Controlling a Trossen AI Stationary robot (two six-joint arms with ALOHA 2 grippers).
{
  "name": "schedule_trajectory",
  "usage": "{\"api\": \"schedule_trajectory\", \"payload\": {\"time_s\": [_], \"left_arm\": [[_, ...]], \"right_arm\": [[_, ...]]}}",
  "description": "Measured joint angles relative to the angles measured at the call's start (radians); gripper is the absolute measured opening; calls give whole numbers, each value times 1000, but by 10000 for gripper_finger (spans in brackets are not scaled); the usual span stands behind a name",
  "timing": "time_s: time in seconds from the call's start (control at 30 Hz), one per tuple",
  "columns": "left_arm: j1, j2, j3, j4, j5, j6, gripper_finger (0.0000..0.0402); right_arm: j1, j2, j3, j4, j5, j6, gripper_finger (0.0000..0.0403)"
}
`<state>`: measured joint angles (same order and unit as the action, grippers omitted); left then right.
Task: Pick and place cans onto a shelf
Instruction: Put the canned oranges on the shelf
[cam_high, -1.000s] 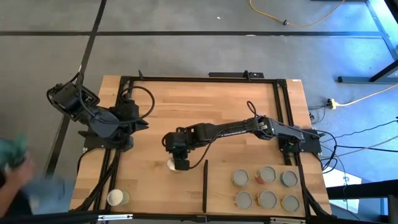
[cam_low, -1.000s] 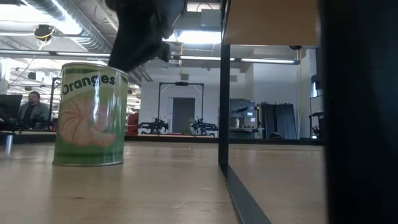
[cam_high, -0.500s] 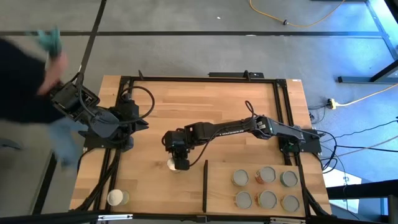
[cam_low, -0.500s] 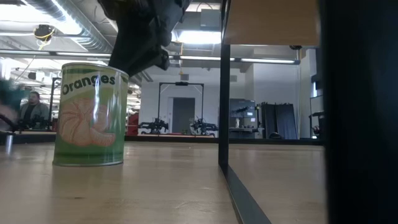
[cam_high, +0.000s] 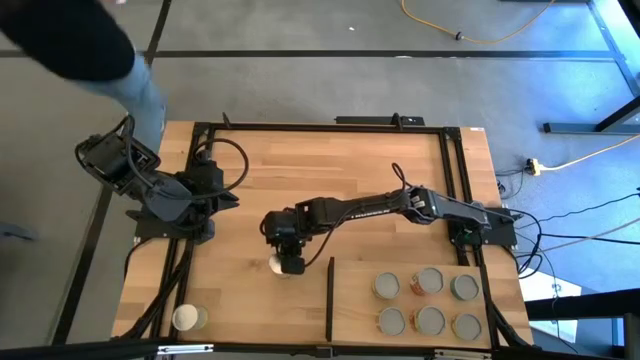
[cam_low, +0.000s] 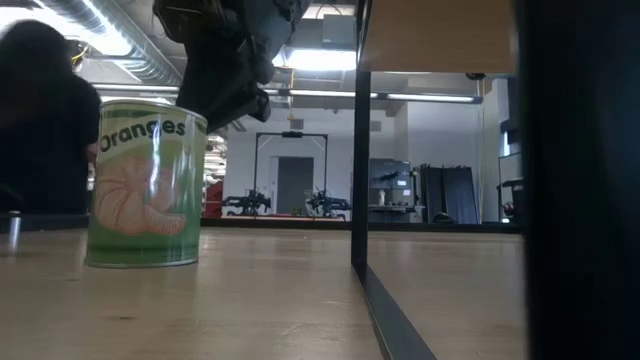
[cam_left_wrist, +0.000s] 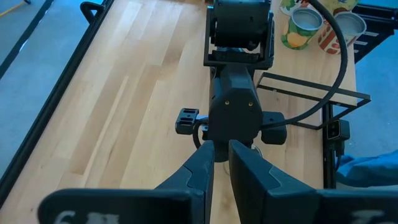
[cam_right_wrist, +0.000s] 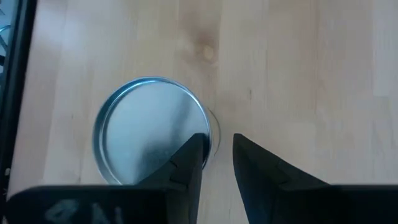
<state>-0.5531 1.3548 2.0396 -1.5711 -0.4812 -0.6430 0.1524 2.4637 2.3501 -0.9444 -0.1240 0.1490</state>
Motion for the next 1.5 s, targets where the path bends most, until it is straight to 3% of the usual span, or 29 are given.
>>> {"api": "schedule_trajectory", "payload": {"time_s": [0.23, 0.5, 1.5], "left_arm": [[0, 0, 0, 0, 0, 0, 43], [0, 0, 0, 0, 0, 0, 43], [0, 0, 0, 0, 0, 25, 43]], "right_arm": [[0, 1, 0, 2, -4, 4, 87], [1, -1, -16, 7, -7, -1, 8], [2, -37, 2, -50, -1, -47, 0]]}}
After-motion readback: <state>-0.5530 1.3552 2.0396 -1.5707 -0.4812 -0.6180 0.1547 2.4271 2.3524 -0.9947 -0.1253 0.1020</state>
